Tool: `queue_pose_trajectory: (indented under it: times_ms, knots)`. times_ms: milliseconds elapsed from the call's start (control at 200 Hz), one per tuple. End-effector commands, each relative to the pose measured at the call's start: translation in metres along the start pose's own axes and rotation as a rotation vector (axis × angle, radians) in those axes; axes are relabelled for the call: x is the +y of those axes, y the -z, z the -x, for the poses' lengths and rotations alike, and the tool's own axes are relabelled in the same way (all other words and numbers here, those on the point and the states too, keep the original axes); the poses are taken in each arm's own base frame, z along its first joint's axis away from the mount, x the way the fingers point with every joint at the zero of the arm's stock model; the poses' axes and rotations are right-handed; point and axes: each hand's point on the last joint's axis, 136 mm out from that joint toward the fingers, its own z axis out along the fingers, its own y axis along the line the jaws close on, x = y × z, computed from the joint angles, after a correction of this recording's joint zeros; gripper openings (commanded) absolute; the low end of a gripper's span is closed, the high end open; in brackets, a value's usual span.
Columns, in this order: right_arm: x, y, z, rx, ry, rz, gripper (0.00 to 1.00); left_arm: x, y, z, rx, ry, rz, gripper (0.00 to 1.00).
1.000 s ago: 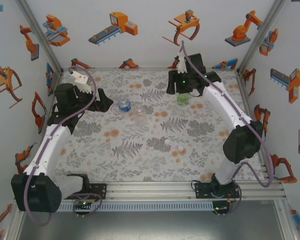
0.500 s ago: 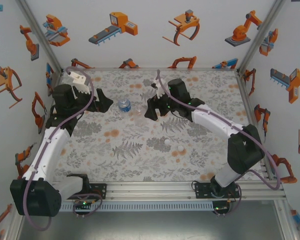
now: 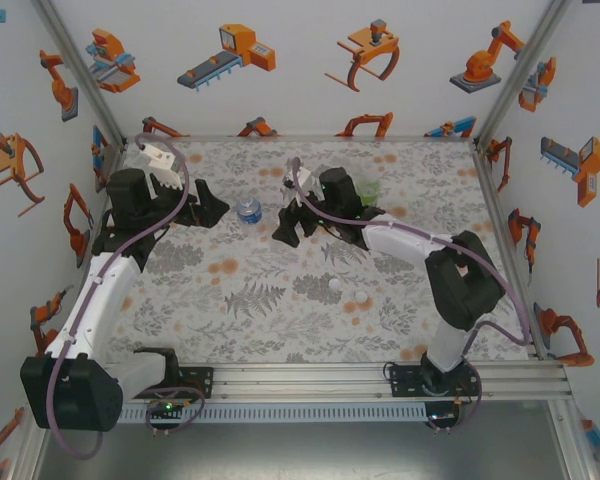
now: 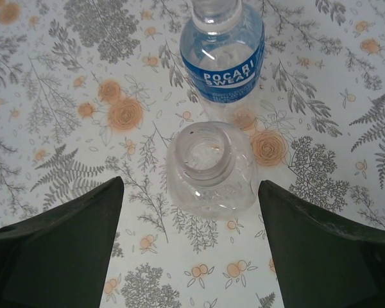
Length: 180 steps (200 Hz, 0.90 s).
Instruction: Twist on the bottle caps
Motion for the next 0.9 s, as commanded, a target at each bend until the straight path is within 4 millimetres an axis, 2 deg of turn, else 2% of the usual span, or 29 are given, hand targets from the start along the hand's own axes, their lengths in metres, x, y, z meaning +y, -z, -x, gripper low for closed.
queue_pose_trajectory:
  times_ms: [0,205,466,676,896]
  knots:
    - [0.001,-0.010,0.027,-0.087,0.089,0.023,0.76,-0.009,0.004,0.013,-0.018,-0.040,-0.024,0.97]
    - [-0.006,-0.028,0.013,-0.070,0.082,0.035,0.74,-0.018,0.002,0.005,0.010,-0.092,-0.043,0.97]
    - [-0.007,-0.032,0.008,-0.067,0.069,0.025,0.58,-0.027,-0.002,-0.002,0.036,-0.114,-0.075,0.97]
    - [-0.004,-0.012,0.021,-0.077,0.078,-0.017,0.45,-0.038,-0.003,-0.007,0.048,-0.157,-0.104,0.97]
    - [0.013,0.024,0.047,-0.105,0.097,-0.033,0.42,-0.063,0.000,-0.007,0.014,-0.237,-0.238,1.00]
